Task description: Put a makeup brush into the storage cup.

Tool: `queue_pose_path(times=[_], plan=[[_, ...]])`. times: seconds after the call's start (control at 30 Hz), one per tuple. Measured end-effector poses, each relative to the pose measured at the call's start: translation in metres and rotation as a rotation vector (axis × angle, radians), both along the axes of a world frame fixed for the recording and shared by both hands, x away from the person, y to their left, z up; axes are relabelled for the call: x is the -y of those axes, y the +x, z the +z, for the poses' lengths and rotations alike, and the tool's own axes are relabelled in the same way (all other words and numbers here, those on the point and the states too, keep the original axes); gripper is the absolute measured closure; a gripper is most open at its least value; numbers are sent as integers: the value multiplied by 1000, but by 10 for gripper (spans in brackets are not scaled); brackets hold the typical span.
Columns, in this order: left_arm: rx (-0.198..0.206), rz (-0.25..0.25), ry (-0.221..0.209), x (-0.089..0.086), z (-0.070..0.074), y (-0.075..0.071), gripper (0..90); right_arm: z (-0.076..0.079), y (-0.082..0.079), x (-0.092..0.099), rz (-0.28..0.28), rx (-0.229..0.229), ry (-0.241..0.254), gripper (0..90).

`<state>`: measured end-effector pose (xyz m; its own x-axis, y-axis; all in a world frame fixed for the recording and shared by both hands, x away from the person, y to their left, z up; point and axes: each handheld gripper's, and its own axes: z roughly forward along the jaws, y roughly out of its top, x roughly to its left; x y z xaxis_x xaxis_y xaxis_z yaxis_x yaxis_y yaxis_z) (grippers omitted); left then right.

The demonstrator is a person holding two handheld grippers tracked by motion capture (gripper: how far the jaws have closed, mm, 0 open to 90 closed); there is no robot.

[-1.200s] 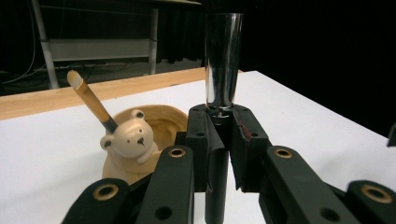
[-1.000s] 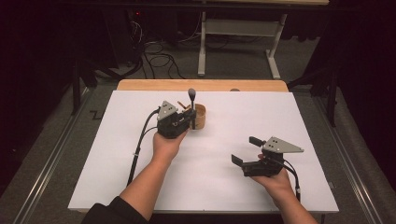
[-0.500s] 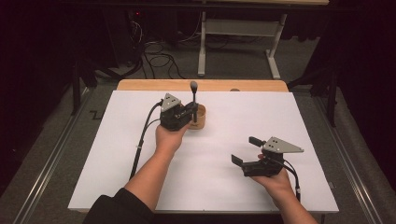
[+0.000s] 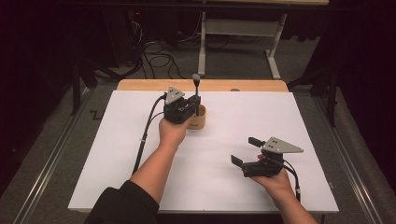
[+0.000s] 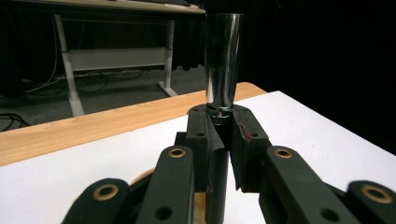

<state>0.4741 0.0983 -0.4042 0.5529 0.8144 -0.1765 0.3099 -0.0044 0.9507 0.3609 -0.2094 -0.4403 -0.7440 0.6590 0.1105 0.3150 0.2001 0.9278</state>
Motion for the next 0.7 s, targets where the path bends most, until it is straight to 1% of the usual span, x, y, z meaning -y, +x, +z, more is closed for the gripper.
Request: queue_pose_path(times=[0.3, 0.43, 0.7], plan=[[-11, 10, 5, 5, -7, 7, 790, 0, -1, 0, 13, 0, -2, 24], [-12, 18, 23, 5, -9, 10, 790, 0, -1, -1, 14, -2, -1, 24], [-18, 18, 37, 9, -14, 13, 789, -1, -1, -1, 18, -4, -2, 25]])
